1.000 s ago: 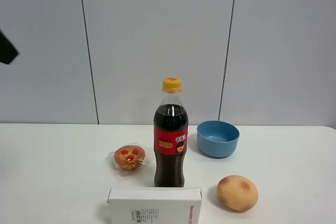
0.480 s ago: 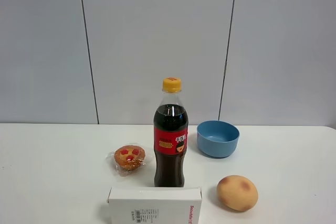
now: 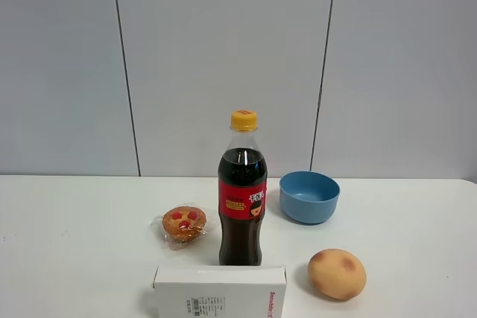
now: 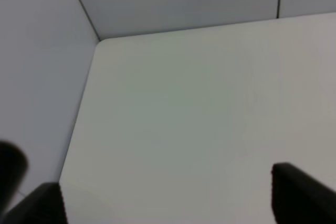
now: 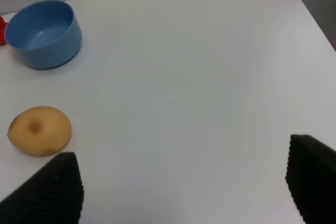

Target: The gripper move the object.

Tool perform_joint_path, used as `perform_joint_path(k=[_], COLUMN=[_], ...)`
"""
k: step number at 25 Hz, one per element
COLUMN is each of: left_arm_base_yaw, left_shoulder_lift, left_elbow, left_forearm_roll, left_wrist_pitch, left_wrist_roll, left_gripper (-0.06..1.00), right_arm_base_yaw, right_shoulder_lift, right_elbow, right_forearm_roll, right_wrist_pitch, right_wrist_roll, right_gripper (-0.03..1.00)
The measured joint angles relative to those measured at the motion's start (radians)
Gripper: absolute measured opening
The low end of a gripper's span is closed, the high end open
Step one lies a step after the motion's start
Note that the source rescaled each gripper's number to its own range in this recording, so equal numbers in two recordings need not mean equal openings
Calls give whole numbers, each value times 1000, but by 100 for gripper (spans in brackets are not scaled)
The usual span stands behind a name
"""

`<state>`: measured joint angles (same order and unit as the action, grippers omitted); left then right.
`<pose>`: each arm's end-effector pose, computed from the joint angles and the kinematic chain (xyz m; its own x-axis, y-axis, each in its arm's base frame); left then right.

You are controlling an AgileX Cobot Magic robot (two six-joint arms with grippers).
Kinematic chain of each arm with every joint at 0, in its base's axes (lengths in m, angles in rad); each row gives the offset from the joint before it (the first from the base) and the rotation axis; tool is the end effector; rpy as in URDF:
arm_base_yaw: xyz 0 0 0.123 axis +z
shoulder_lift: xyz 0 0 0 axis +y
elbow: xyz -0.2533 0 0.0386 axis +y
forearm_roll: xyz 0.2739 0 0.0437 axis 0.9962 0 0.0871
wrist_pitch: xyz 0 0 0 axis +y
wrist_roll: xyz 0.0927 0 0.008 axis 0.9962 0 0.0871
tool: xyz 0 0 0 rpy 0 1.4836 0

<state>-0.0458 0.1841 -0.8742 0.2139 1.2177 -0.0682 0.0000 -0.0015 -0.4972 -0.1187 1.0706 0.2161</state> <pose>0.0250 0.0174 0.3770 -0.4199 0.0259 -0.9072 -0.1329 0.9871 0.0897 0.0482 -0.0097 0.2876 -0.4429 0.1574 -0.8826 0.1643 0.9820 0.0927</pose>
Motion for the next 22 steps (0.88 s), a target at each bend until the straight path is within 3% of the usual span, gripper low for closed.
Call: perform_joint_path(k=[8,11,15,22], left_arm_base_yaw=[0,0,0,0], left_shoulder_lift=[-102,-105,-105,-104], left_elbow=[38,86,173,370], left_forearm_roll=[-53,-66,-143,-200], left_wrist_pitch=[1,1,-9,-121], left_wrist_roll=[-86,-64,-41,42], left_gripper=[93,93,93,93], right_arm_base_yaw=[0,0,0,0], right_shoulder_lift=[0,0,0,0], right_elbow=[0,0,0,0], right_forearm_roll=[0,0,0,0], right_wrist_pitch=[0,0,0,0], right_wrist_roll=[0,0,0,0], right_gripper=[100,100,100,100])
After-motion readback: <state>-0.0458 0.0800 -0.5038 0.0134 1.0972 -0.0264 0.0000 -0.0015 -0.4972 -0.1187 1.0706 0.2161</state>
